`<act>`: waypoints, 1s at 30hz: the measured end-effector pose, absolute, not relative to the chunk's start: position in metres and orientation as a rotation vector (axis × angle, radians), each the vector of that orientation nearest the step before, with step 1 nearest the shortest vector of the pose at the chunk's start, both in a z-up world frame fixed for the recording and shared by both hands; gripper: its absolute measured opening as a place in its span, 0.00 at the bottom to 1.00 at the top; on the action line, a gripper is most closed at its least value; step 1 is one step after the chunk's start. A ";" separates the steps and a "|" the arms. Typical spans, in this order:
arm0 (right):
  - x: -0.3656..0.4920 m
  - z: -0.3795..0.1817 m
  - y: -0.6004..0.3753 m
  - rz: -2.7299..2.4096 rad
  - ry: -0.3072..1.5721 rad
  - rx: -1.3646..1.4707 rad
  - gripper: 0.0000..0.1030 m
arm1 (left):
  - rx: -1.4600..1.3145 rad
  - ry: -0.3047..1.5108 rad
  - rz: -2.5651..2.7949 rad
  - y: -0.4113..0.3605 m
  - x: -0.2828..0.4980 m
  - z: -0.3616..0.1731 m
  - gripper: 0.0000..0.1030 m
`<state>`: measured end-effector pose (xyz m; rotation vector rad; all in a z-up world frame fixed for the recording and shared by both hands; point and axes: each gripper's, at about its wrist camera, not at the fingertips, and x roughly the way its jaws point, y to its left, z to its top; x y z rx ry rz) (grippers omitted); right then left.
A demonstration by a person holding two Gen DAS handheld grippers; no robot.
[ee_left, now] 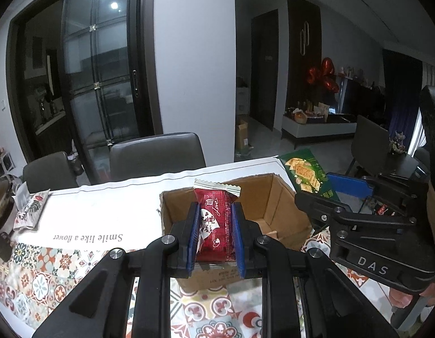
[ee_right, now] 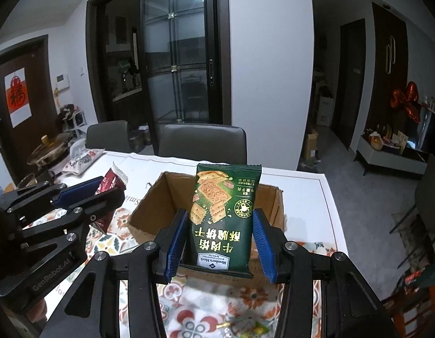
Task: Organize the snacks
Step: 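Carry the red bar and green cracker pack over the box and open both tools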
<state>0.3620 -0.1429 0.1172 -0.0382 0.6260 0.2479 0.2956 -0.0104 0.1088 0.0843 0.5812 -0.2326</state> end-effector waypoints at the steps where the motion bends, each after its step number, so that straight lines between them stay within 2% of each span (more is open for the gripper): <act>1: 0.367 0.117 -0.143 0.246 0.631 -0.040 0.46 | 0.085 0.586 -0.233 -0.010 0.300 0.108 0.22; 18: 0.430 0.084 -0.145 0.243 0.731 -0.060 0.46 | 0.052 0.741 -0.243 -0.010 0.371 0.076 0.22; 19: 0.432 0.082 -0.145 0.241 0.733 -0.062 0.46 | 0.053 0.752 -0.239 -0.010 0.373 0.073 0.24; 21: 0.435 0.079 -0.146 0.235 0.737 -0.061 0.49 | 0.054 0.763 -0.226 -0.010 0.376 0.073 0.49; 22: 0.437 0.078 -0.145 0.230 0.744 -0.060 0.54 | 0.048 0.758 -0.219 -0.009 0.374 0.073 0.49; 23: 0.437 0.077 -0.146 0.224 0.747 -0.051 0.63 | 0.049 0.754 -0.215 -0.009 0.373 0.073 0.49; 30: 0.418 0.076 -0.158 0.200 0.717 -0.022 0.64 | 0.075 0.723 -0.184 -0.010 0.353 0.077 0.52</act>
